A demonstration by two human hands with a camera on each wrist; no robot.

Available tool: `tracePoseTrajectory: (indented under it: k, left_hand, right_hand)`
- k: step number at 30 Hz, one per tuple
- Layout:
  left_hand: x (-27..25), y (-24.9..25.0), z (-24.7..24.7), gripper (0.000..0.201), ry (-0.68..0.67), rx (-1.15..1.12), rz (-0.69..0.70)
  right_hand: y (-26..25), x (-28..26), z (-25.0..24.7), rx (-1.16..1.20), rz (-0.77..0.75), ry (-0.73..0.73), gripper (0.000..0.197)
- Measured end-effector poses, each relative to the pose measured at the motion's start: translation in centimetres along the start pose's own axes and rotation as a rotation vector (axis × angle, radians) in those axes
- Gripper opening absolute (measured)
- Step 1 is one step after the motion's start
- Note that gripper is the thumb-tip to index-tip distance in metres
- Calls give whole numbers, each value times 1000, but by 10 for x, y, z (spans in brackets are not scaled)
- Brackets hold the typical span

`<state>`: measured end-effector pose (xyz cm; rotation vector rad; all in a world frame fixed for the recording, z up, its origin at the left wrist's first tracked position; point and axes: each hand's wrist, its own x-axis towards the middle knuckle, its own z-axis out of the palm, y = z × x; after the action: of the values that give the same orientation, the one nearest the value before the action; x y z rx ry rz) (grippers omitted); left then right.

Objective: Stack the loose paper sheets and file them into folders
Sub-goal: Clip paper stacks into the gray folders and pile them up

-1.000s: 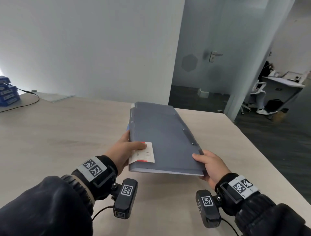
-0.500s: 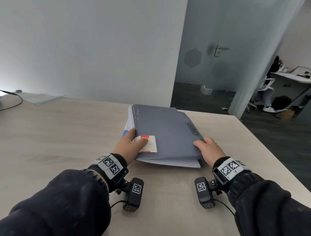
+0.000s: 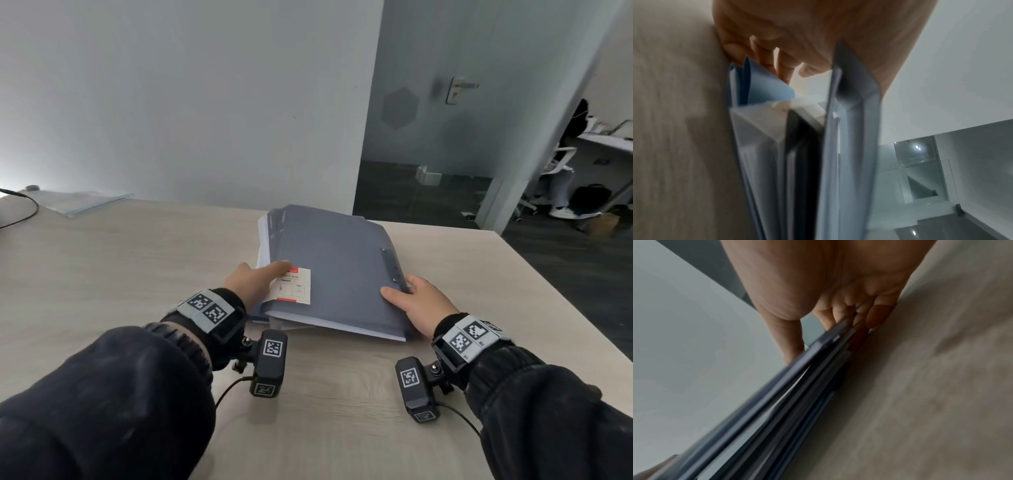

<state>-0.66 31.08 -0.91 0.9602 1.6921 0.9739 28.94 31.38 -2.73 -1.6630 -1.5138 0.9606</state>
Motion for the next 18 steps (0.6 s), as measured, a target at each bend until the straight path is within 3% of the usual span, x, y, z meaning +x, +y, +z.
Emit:
tracePoseTrajectory:
  k: [2,4,8,13,18]
  left_hand:
    - [-1,-1,2,90,-94,-31,-50]
    - [-11,2,2,65,-178,-43,-98]
    - [-15,-4,-1,74,-247,-106,-131]
    - [-47,-18,-5,33,-263,-212,-148]
    - [-88,-36,-8,29,-235,-244,-130]
  right_hand:
    - [4,-3,1,57,-31,-35,28]
    - [8,-8,0,92,-48,-60,23]
    - [11,-25,-2,129,-53,-93,32]
    - [13,-56,-4,126,-46,-87,35]
    - [17,-95,-5,112,-27,-84,40]
